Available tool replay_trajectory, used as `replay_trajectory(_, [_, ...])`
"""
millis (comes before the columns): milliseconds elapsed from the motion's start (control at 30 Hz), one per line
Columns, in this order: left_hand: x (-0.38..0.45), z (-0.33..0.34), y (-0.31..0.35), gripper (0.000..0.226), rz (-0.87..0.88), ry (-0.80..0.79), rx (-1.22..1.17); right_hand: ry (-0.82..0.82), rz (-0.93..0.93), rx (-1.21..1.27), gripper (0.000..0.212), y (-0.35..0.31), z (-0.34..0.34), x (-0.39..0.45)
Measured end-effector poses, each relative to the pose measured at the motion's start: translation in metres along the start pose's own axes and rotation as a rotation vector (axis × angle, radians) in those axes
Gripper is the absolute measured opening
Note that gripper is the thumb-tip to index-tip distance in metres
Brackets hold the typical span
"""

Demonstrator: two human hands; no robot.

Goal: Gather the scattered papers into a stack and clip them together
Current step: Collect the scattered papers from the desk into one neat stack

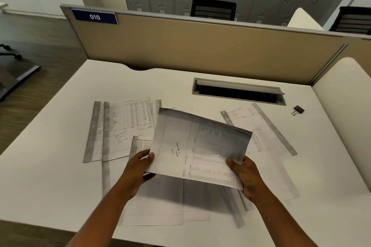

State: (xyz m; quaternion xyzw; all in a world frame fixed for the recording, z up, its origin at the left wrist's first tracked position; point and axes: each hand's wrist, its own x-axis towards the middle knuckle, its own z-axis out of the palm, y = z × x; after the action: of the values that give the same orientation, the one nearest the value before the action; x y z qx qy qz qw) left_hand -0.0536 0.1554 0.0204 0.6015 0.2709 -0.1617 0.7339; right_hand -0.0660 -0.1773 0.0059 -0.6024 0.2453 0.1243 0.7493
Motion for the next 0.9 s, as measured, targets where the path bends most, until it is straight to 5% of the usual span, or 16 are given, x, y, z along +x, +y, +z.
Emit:
replay_trajectory(233, [-0.01,0.003,0.007,0.023,0.107,-0.074,0.282,-0.03,0.007,0.0,0.027,0.002,0.003,-0.004])
replay_trajectory(400, [-0.011,-0.008,0.022,0.028,0.077,-0.212,0.109,-0.086,0.01,-0.068,0.026,0.0,0.004,-0.004])
replay_trajectory(567, [-0.016,-0.008,0.028,0.022,0.148,-0.231,0.221,-0.174,-0.004,-0.134,0.072,-0.01,0.005,-0.002])
replay_trajectory(700, [-0.015,-0.004,0.026,0.03,0.361,-0.125,0.445,-0.145,-0.173,-0.238,0.033,-0.038,0.019,0.004])
replay_trajectory(900, [-0.02,0.022,0.021,0.031,0.63,0.153,0.393,0.205,-0.533,-0.28,0.017,-0.035,0.059,-0.009])
